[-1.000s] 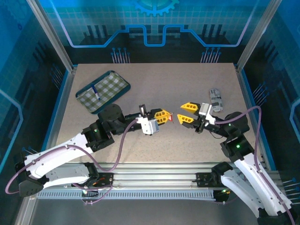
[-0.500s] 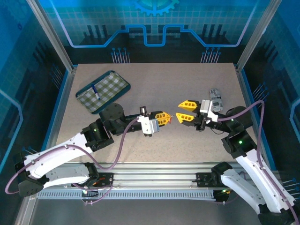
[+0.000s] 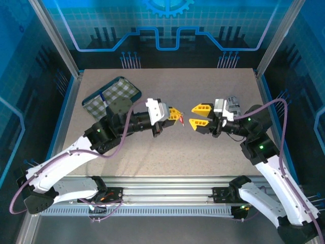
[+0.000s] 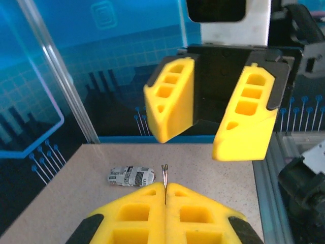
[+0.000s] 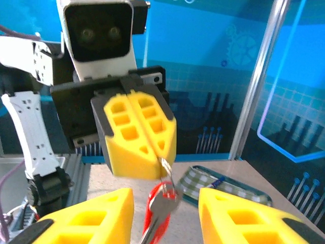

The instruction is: Remove the keys from the keyring

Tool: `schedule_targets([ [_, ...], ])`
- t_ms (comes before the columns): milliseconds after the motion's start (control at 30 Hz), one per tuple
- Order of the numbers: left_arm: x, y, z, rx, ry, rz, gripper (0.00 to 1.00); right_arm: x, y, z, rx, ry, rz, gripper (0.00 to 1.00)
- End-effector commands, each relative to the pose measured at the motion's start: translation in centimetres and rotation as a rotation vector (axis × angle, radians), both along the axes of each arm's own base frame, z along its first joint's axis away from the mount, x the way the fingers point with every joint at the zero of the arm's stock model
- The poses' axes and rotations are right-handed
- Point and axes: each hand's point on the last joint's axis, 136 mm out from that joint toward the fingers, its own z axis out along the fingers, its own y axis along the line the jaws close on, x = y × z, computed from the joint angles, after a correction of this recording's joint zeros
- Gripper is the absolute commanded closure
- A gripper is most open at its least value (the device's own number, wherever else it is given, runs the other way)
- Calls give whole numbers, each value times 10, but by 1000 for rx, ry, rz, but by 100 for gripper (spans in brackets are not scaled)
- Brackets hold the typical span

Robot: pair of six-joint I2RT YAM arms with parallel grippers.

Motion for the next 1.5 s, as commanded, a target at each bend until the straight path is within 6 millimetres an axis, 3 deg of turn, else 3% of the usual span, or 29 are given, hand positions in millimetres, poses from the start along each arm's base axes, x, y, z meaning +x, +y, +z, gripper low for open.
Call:
schedule_targets([
  [0,3,1,-3,-13,183,-7,100,8,-4,-1,38,141,23,61],
  [633,-4,-6,-8,6,246,-75,100,1,13,0,27,242,215,67],
  [1167,-4,-7,-7,-6,232,-81,100,-6,26,-10,-35,262,269,70],
  [1267,-5,-6,-6,-9,230,-81,100,-6,27,-10,-41,264,275,74],
  [1467,-5,-5,-5,-16,225,-80,100,-9,28,-7,-41,250,292,90],
])
